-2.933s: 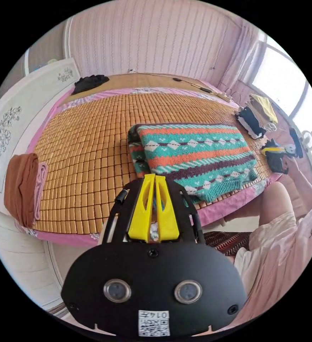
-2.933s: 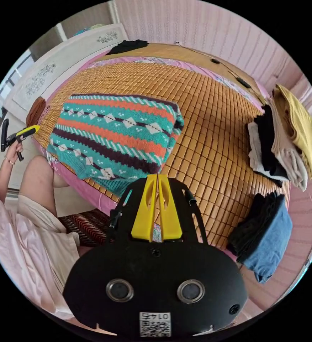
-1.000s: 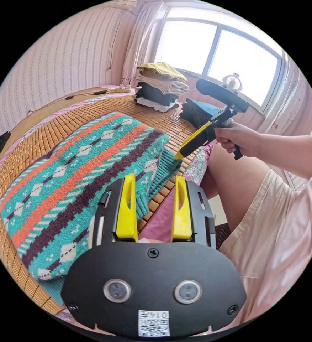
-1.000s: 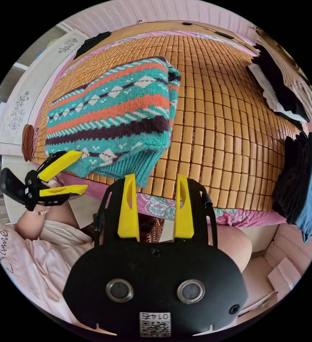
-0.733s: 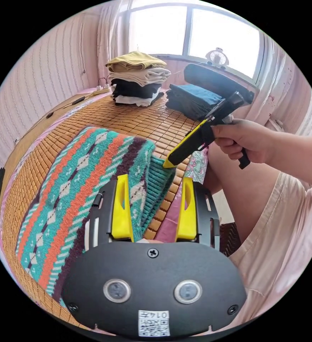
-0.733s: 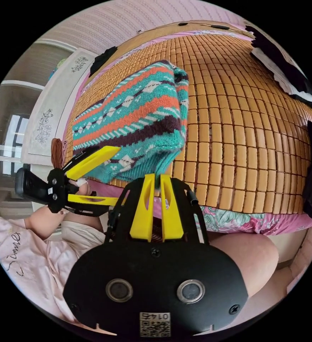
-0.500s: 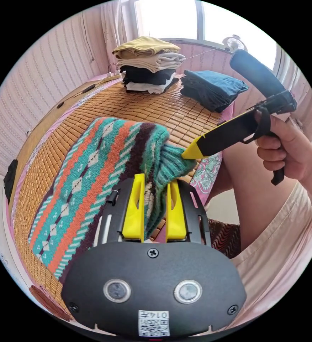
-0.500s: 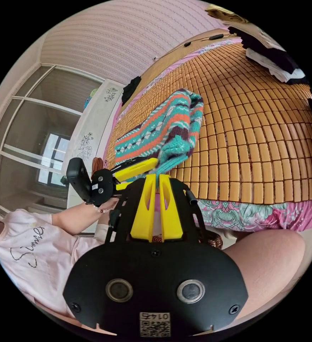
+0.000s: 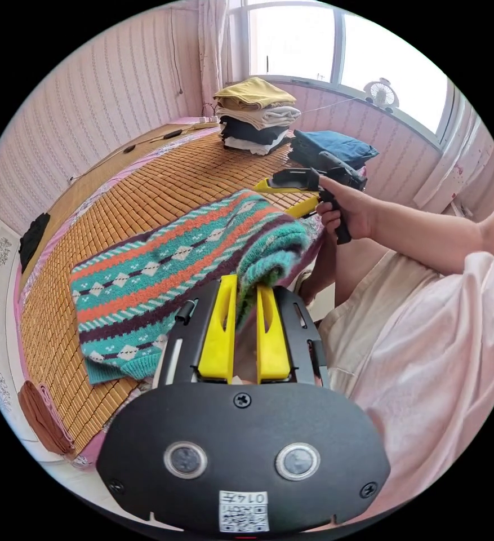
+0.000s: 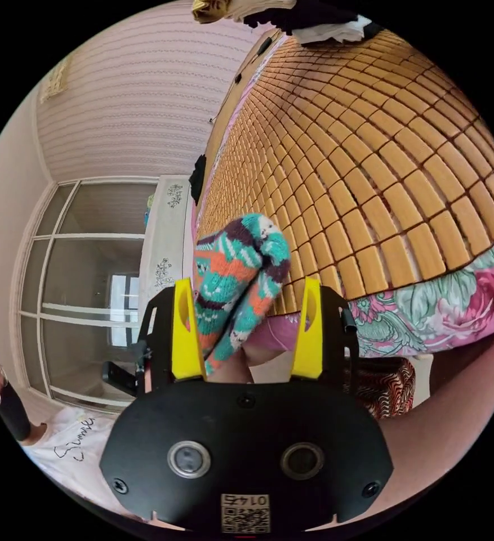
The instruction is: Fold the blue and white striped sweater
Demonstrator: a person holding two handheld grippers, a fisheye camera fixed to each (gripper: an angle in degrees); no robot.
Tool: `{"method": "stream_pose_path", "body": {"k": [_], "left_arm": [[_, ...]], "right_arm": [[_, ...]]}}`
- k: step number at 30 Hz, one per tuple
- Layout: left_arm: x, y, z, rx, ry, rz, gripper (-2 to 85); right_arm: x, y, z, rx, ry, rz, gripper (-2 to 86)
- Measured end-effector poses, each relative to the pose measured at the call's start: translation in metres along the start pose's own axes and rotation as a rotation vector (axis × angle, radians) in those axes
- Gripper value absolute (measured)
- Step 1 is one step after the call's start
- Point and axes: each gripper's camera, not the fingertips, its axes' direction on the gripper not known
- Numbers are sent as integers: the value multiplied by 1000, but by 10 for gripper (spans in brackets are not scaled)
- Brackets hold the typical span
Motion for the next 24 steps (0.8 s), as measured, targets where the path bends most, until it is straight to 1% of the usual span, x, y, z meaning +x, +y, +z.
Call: {"method": "stream_pose_path", "body": {"k": [1, 3, 6, 9, 11, 13, 14, 15, 16, 17, 20, 22, 24], "left_arm": [[-2, 4, -6, -1, -3, -12, 59], [-3, 8, -13, 4, -12, -18, 58], [-7, 5, -24, 33, 7, -32, 58], [-7, -16, -36, 89, 118, -32, 57], [-1, -33, -40, 137, 197, 6, 56], [9, -57, -41, 205, 314, 53, 57], [11, -62, -40, 219, 347, 61, 57], [13, -70, -38, 240, 419, 64, 57], [15, -76, -35, 254, 489, 70, 58], [15, -78, -34, 260, 515, 76, 59], [11, -77, -34, 272, 539, 106, 61], [-7, -68, -37, 267, 511, 66, 62], [-26, -57, -43, 279, 482, 11, 62]], "right_arm": [[1, 0, 4, -15, -51, -7, 222], [5, -1, 13, -73, -111, 8, 149], [-6, -1, -9, -30, -129, -37, 99], [-29, -2, -52, 58, -132, -105, 89], [-45, -1, -87, 126, -115, -151, 88], [-61, 1, -124, 185, -77, -192, 87], [-74, 3, -146, 213, -37, -226, 87], [-90, 5, -165, 227, 16, -261, 88], [-100, 6, -173, 229, 46, -280, 88], [-120, 7, -182, 222, 106, -324, 90], [-177, 0, -165, 150, 245, -423, 95], [-209, -11, -129, 86, 311, -482, 100], [-245, -32, -59, 4, 354, -558, 107]]}}
